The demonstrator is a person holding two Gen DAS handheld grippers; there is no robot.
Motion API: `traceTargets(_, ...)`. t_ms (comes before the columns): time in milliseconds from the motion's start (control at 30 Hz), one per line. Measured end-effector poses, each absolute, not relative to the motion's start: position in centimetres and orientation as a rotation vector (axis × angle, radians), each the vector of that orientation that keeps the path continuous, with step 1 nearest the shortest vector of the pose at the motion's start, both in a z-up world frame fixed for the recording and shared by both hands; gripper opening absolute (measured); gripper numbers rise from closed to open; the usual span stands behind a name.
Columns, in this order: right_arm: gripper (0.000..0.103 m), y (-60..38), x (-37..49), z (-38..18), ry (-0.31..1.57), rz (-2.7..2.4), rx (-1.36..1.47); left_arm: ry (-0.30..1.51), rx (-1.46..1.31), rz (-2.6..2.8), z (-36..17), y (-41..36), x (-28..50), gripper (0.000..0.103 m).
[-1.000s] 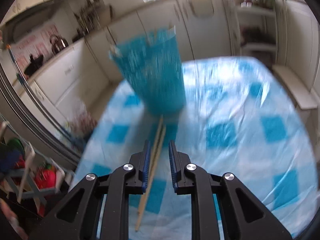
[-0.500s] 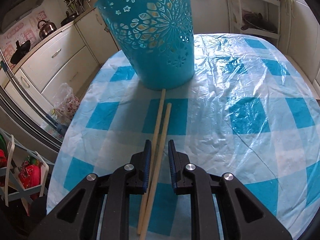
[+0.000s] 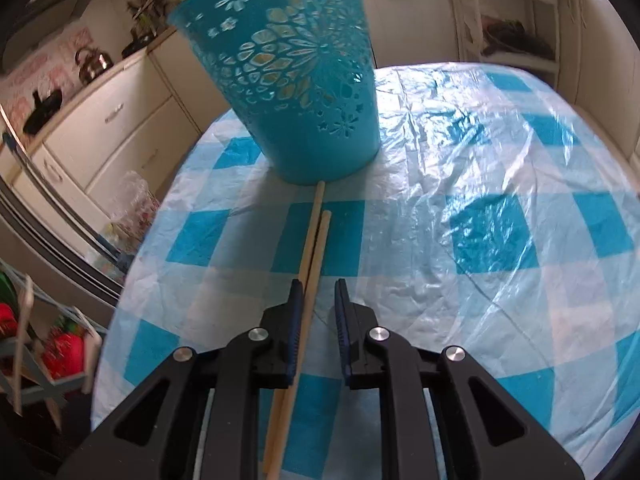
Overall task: Organize utensils
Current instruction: 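Lower the right gripper to the last two sticks and close on one, then close the left gripper on the last stick while the right gripper holds its stick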
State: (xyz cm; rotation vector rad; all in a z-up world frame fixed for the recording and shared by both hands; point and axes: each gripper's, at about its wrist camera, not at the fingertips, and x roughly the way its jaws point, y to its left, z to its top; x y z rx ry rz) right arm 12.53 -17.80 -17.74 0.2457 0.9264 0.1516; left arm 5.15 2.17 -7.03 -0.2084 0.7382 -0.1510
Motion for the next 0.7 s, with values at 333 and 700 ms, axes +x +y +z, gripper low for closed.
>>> traceTargets(333, 0.008, -20.0, 10.5, -17.4, 0.954, 0.167, 0.095, 0.791, -0.122, -0.159, -9.3, -0.8, 9.1, 0.090)
traceTargets(700, 0.008, -25.1, 7.9, -17.5, 0.963, 0.145, 0.216, 0.915, 0.030, -0.150, -16.4, -8.7, 19.3, 0.086)
